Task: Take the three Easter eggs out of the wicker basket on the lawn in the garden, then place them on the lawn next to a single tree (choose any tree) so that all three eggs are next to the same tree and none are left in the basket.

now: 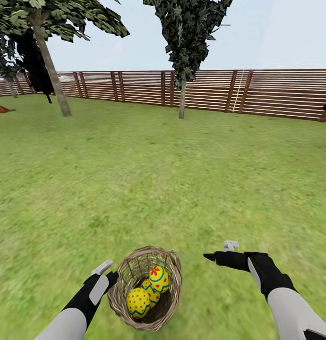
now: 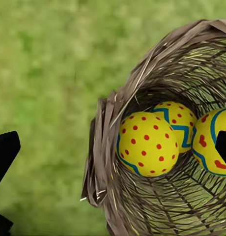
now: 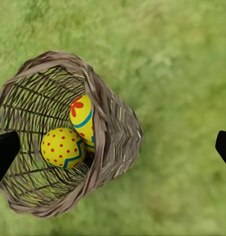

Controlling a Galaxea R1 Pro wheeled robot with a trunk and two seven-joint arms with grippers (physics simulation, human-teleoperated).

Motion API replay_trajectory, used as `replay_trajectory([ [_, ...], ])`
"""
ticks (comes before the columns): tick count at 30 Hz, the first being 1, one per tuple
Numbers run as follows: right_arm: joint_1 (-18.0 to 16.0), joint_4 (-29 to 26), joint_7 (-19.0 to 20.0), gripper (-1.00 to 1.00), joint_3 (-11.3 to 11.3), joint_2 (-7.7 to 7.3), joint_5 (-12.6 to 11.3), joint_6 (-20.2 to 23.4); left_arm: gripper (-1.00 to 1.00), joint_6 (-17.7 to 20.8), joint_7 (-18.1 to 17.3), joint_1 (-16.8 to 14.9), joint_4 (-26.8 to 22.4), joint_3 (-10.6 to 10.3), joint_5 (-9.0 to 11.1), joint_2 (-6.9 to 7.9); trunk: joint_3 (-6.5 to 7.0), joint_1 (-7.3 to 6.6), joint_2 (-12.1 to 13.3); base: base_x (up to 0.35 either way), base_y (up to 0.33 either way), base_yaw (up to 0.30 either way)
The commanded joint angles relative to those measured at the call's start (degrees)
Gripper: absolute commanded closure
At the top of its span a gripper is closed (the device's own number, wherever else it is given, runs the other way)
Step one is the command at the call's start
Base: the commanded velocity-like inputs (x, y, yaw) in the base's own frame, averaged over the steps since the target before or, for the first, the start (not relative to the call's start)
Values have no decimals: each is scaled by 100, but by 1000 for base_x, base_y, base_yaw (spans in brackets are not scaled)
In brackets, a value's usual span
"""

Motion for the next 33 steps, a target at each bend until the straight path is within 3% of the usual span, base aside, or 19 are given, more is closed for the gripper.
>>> replay_trajectory([
  [1, -5, -8, 51, -100, -44, 5, 53, 25, -100, 19, 29, -1, -14, 11, 56, -4, -24, 22, -44, 0, 0, 0],
  [24, -5, -8, 45, -100, -42, 21, 54, 25, -100, 10, 17, -1, -6, 11, 65, -3, -437, 527, -967, 0, 0, 0],
  [33, -5, -8, 45, -100, -47, 16, 54, 25, -100, -5, -172, -1, 171, 9, 65, -24, -598, 725, -1328, 0, 0, 0],
])
